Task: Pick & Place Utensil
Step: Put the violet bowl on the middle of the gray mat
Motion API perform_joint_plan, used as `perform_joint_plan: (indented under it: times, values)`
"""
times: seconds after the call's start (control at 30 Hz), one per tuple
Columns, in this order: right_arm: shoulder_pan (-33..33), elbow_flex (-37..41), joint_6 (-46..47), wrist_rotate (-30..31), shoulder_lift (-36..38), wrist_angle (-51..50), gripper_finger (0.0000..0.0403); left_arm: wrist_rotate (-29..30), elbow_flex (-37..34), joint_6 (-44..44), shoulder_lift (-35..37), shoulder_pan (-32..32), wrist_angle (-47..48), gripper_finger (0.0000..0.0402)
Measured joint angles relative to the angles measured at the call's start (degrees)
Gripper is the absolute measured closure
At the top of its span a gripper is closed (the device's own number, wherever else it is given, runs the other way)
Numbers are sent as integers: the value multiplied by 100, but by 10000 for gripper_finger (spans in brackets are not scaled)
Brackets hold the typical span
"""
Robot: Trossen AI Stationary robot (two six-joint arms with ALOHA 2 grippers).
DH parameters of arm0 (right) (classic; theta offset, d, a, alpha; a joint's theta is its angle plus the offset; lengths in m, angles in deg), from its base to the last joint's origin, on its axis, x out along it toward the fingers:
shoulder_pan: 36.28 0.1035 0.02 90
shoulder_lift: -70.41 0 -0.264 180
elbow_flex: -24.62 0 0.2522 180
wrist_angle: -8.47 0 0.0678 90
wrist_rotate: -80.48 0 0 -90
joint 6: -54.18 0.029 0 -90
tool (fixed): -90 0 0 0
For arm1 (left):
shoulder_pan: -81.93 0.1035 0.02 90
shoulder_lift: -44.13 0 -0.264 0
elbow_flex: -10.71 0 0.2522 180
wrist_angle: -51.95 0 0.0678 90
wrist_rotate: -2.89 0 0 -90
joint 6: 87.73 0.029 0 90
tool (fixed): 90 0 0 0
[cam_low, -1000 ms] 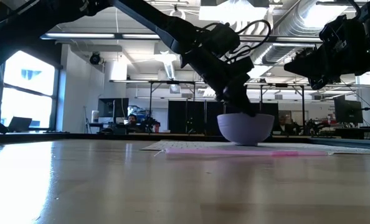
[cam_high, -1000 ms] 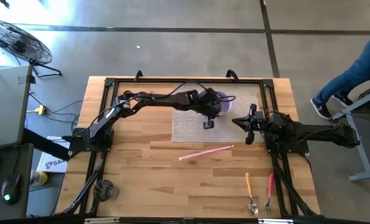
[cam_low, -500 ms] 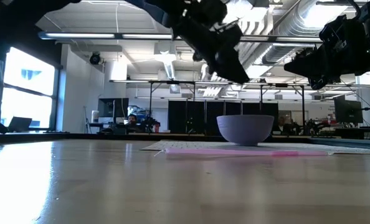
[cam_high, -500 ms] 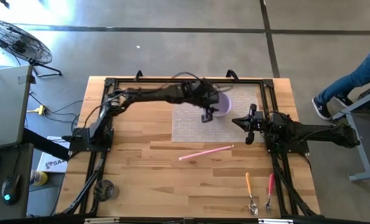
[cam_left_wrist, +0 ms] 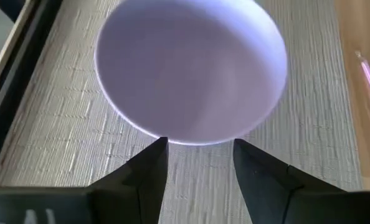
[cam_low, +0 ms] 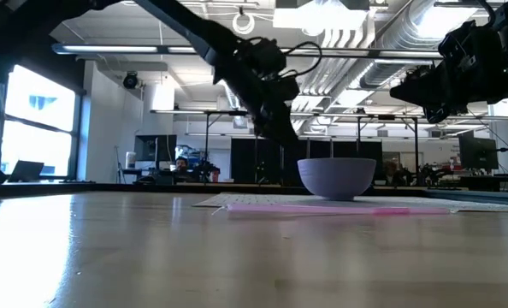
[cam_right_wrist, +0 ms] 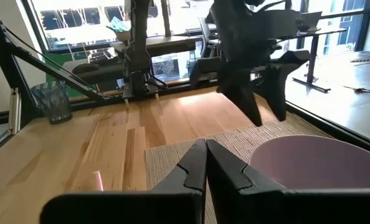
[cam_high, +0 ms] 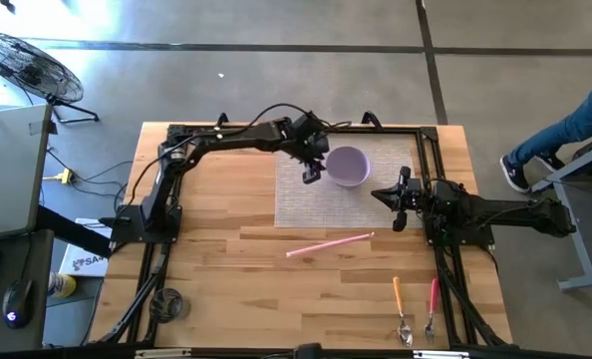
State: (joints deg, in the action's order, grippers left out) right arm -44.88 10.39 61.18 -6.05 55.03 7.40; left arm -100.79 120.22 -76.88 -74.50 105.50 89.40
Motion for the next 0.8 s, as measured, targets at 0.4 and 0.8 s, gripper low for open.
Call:
perform_joint_plan:
  times: [0.4, 0.8]
  values:
    - [1, -1, 1, 0, 0, 1, 398, 472, -1081, -114, 6, -41, -1557, 225]
    - [1, -2, 1, 0, 0, 0, 400, 866, -1079, -201, 8, -400, -1918, 225]
